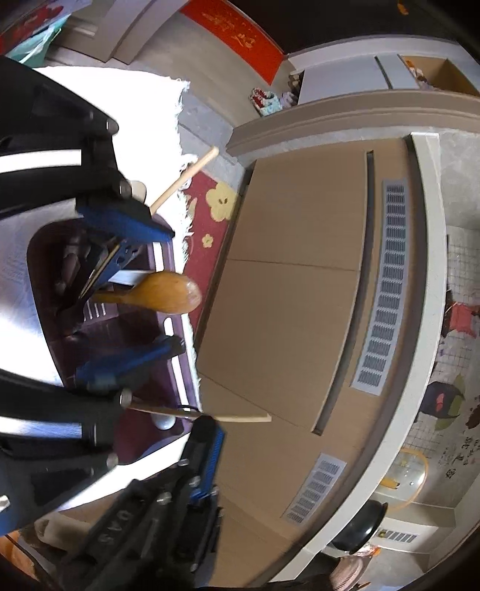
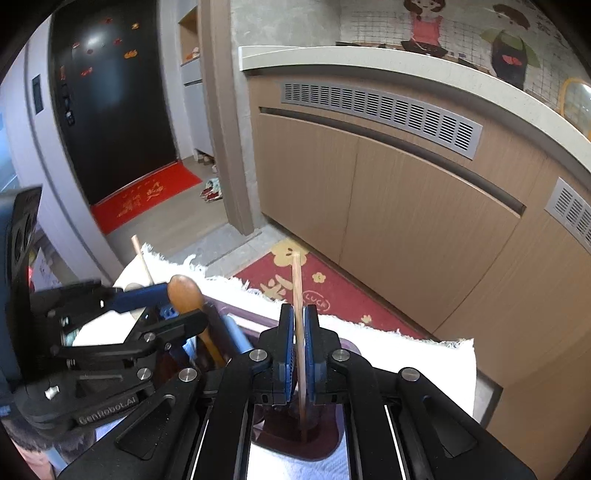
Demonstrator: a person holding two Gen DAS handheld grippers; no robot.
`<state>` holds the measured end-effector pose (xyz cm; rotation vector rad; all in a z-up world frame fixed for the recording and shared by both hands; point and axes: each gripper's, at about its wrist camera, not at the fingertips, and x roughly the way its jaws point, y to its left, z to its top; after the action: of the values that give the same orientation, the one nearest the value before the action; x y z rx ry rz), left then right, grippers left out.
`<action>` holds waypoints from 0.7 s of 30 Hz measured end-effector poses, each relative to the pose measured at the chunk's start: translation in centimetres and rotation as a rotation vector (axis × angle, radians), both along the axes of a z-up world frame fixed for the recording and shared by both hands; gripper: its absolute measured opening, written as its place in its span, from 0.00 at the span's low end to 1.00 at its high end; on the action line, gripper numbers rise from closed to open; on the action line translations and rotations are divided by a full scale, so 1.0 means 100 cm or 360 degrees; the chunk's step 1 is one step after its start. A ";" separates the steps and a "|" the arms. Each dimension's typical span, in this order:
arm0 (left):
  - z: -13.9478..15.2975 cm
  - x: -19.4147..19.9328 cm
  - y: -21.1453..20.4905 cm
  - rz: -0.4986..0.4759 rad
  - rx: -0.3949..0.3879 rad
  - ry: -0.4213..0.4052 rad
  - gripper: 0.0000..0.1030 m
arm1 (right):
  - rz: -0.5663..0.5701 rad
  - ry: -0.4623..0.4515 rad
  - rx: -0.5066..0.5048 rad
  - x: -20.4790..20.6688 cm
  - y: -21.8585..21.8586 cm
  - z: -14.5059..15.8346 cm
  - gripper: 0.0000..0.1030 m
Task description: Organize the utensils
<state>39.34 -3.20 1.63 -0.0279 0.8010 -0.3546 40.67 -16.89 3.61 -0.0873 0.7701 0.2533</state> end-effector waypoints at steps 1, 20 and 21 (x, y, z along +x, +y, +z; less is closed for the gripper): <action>0.003 -0.003 0.003 0.0015 -0.0007 -0.0024 0.63 | 0.0001 -0.0009 0.0001 -0.004 0.000 0.000 0.08; 0.008 -0.173 0.045 0.0264 -0.0033 -0.0327 0.99 | -0.0364 -0.0258 0.0331 -0.177 -0.049 -0.013 0.77; 0.005 -0.183 0.045 0.0264 -0.0032 -0.0330 0.99 | -0.0377 -0.0268 0.0339 -0.190 -0.050 -0.016 0.77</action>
<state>21.05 1.30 2.17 -0.0747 0.5851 -0.2043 21.71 -21.84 2.01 0.1816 0.5758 0.0999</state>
